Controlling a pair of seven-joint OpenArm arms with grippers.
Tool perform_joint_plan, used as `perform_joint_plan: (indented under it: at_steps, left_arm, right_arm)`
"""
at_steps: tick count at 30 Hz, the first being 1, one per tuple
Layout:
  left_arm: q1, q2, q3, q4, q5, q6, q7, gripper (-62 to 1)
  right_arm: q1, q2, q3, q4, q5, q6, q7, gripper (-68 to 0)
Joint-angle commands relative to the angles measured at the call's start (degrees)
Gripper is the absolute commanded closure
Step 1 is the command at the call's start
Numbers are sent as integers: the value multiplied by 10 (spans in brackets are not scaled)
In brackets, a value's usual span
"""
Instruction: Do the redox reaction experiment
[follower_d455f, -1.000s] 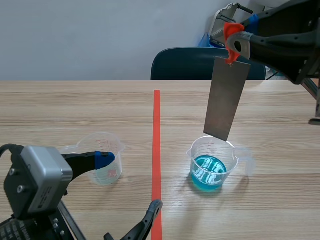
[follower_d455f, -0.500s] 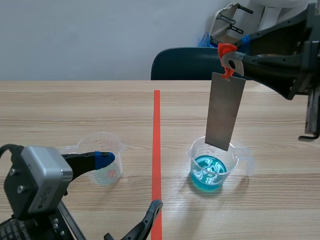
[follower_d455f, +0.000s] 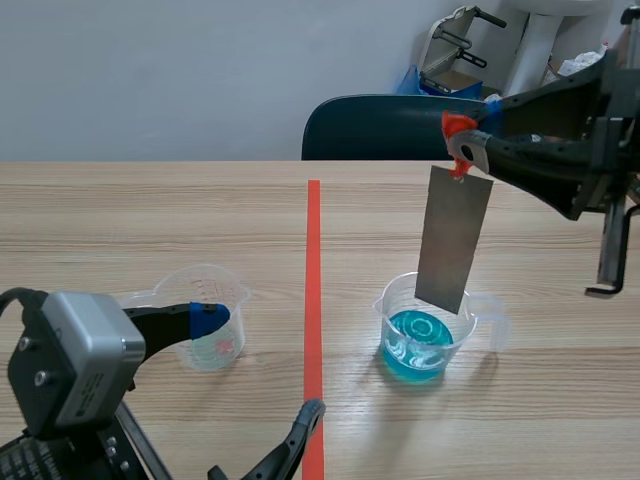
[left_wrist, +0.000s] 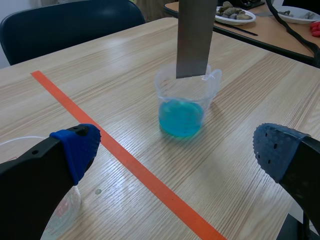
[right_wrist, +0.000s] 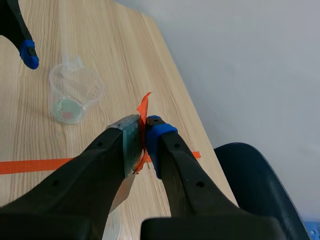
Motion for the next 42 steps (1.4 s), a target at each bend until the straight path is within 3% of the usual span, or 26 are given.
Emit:
perform_joint_plan:
  at_steps: [1, 15, 25, 33, 42]
  left_arm:
    - [0, 3, 1, 11, -1, -1, -12, -623]
    - [0, 3, 1, 11, -1, -1, -12, -623]
    - [0, 3, 1, 11, -1, -1, -12, -623]
    - [0, 3, 1, 11, -1, -1, -12, -623]
    - [0, 3, 1, 11, -1, -1, -12, -623]
  right_arm:
    - [2, -5, -3, -4, -1, 4, 11, -8]
    - [9, -57, -25, -55, -83, -3, 58, -8]
    - [50, -85, -73, -127, -97, -9, 63, -8]
    - [50, -94, -79, -154, -148, -49, 84, -8]
    - [50, -112, -79, -179, -183, -57, 88, -8]
